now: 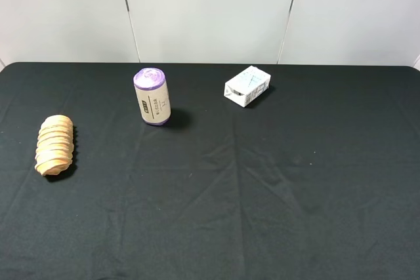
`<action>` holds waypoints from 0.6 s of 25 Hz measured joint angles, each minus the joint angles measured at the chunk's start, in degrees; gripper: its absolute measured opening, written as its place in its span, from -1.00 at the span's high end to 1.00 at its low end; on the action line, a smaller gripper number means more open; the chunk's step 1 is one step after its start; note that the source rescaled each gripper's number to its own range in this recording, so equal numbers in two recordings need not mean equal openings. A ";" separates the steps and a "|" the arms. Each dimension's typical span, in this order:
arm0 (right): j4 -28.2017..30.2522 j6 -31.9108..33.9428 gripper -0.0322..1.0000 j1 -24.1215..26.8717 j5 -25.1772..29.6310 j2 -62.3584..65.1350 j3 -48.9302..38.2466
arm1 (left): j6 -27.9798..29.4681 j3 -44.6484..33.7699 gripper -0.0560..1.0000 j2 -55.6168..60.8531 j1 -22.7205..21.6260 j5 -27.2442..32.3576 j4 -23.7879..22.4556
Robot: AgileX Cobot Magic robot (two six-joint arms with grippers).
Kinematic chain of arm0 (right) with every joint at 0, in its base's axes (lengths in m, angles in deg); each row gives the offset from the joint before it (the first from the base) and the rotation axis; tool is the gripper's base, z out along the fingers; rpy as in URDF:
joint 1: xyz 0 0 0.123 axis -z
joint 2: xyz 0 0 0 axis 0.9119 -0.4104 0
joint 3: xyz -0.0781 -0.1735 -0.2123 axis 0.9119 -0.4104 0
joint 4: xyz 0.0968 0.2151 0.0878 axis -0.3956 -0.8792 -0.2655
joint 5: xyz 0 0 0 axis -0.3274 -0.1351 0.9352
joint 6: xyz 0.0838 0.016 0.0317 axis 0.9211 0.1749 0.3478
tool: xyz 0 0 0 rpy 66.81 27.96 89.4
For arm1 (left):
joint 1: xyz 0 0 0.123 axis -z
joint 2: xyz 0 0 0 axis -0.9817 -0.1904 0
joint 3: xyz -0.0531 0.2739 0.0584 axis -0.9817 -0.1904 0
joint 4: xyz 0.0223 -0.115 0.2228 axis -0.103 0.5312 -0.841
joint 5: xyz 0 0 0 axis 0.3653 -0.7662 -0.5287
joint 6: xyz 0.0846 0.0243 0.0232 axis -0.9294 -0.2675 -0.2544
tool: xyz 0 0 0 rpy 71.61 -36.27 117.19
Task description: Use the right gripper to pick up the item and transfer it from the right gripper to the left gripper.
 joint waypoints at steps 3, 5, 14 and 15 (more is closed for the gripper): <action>0.00 0.00 -1.00 4.67 0.00 0.00 0.00 | 0.00 0.00 -0.98 0.00 -4.41 0.00 0.00; 0.00 0.00 -1.00 6.95 0.00 0.00 0.00 | 0.00 0.00 -0.98 0.00 -8.73 0.00 0.00; 0.00 0.00 -1.00 8.84 0.00 0.00 0.00 | -0.05 0.00 -0.98 0.00 -15.95 -0.07 0.00; 0.00 0.00 -1.00 8.84 0.00 0.00 0.00 | -0.05 0.00 -0.98 0.00 -15.96 -0.07 0.00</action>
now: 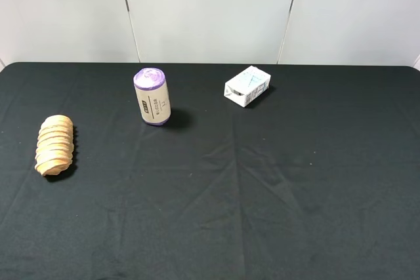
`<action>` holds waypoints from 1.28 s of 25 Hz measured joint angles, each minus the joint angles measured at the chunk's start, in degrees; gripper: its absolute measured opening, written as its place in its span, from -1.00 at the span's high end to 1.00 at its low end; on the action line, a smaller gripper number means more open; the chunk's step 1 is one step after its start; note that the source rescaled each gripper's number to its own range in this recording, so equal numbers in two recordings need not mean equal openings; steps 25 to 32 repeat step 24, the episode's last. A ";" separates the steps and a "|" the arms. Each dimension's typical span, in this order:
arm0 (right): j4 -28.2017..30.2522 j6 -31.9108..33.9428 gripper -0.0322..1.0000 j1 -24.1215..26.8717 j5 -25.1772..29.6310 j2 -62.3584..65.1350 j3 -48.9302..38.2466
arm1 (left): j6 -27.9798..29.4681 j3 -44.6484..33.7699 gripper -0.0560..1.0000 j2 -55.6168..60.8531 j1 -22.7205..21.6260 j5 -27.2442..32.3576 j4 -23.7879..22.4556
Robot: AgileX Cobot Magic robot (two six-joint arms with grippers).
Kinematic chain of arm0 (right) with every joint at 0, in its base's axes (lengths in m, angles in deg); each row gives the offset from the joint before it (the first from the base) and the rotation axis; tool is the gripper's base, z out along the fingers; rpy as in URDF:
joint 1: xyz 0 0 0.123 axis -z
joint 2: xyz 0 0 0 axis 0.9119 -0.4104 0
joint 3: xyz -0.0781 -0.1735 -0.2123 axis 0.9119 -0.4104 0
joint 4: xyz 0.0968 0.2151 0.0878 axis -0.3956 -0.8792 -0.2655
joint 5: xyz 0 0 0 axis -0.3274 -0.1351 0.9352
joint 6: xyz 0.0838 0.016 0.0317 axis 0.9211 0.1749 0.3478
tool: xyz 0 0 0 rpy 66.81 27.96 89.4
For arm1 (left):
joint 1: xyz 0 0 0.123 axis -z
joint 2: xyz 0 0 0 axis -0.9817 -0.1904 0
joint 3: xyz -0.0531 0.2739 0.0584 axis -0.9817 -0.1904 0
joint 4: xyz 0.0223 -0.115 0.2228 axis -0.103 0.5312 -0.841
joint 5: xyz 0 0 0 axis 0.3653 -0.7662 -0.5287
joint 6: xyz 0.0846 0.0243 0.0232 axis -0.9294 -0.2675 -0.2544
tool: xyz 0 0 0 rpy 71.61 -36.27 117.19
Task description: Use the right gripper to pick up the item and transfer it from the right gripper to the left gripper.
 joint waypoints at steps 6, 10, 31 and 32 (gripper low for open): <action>0.00 0.00 -1.00 0.00 0.00 0.00 0.00 | 0.00 0.00 -0.98 0.00 0.00 0.00 0.00; 0.00 0.00 -1.00 0.00 0.00 0.00 0.00 | 0.00 0.00 -0.98 0.00 0.00 0.00 0.00; 0.00 0.00 -1.00 0.00 0.00 0.00 0.00 | 0.00 0.00 -0.98 0.00 0.00 0.00 0.00; 0.00 0.00 -1.00 0.00 0.00 0.00 0.00 | 0.00 0.00 -0.98 0.00 0.00 0.00 0.00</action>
